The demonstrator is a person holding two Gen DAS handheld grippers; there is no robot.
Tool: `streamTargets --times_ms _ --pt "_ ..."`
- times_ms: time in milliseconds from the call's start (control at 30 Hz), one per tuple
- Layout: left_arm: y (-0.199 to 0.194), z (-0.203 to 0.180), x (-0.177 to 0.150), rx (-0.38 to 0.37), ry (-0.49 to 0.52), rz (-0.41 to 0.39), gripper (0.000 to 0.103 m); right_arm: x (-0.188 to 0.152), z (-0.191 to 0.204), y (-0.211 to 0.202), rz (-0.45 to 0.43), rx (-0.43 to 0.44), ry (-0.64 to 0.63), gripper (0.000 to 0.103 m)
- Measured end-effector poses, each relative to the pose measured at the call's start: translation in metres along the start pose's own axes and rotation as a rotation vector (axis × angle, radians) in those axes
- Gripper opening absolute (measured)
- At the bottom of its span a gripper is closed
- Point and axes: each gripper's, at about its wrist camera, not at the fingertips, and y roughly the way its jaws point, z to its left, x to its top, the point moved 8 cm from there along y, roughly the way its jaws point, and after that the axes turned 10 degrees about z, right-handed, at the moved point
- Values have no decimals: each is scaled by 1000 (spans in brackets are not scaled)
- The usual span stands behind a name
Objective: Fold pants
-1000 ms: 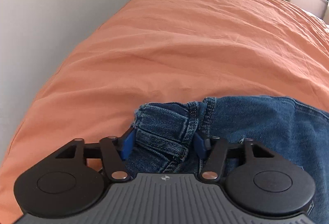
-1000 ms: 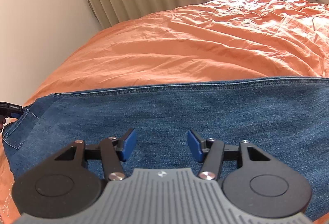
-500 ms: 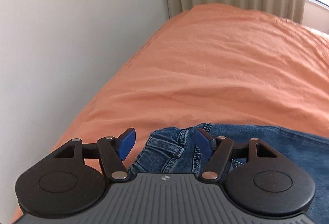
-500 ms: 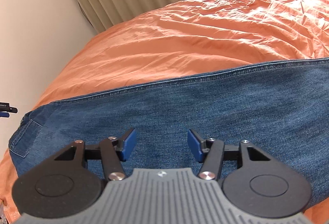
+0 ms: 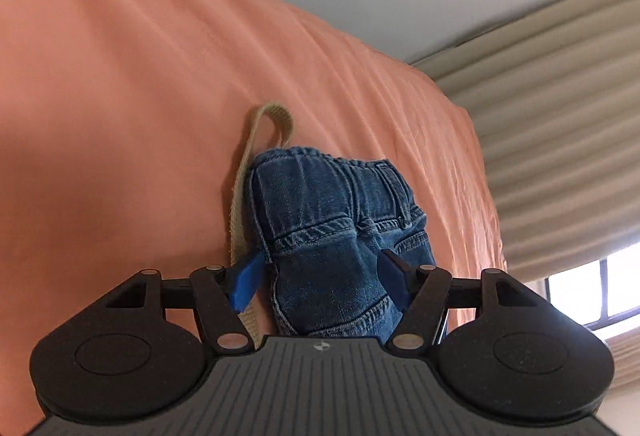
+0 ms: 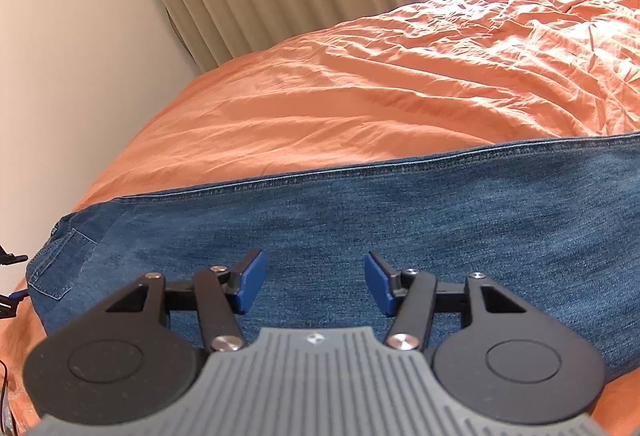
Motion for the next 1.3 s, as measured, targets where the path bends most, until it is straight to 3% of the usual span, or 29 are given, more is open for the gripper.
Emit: streamTargets --times_ms 33,133,200,267,333,400,467,600,733,833,933,1000,1133,1200,1300 --pt "8 5 2 10 -26 -1 73 0 0 2 1 -11 -11 52" --pt "19 8 5 77 -45 -22 57 -3 -7 10 33 -31 8 52" --pt "17 -10 7 153 45 -38 33 -1 -13 13 39 -48 34 52" --pt "5 -47 2 186 227 -83 29 0 -17 14 40 -44 47 52" --pt "-13 -85 -7 174 395 -131 29 -2 -19 17 51 -47 54 52" --pt "-20 -104 -10 196 491 -161 28 -4 -22 21 68 -70 52 50" --pt "-8 -100 -5 302 553 -169 26 -6 -26 25 85 -91 49 43" --pt "32 -61 4 473 533 -131 25 -5 -37 23 81 -91 66 40" --pt "58 -42 1 565 538 -136 26 -4 -52 26 82 -76 124 40" --pt "69 -54 -1 652 595 -140 34 -3 -53 29 88 -77 131 40" --pt "52 -72 -5 721 682 -160 47 -1 -52 27 85 -77 129 40" --pt "33 -79 -9 706 677 -201 55 2 -55 18 63 -65 156 41" --pt "-12 -98 -26 601 651 -319 55 8 -78 -24 -40 -64 259 41" --pt "-23 -114 -39 558 681 -301 55 5 -98 -49 -96 -104 335 49" --pt "-30 -138 -70 501 761 -266 55 -4 -133 -82 -147 -185 454 48"
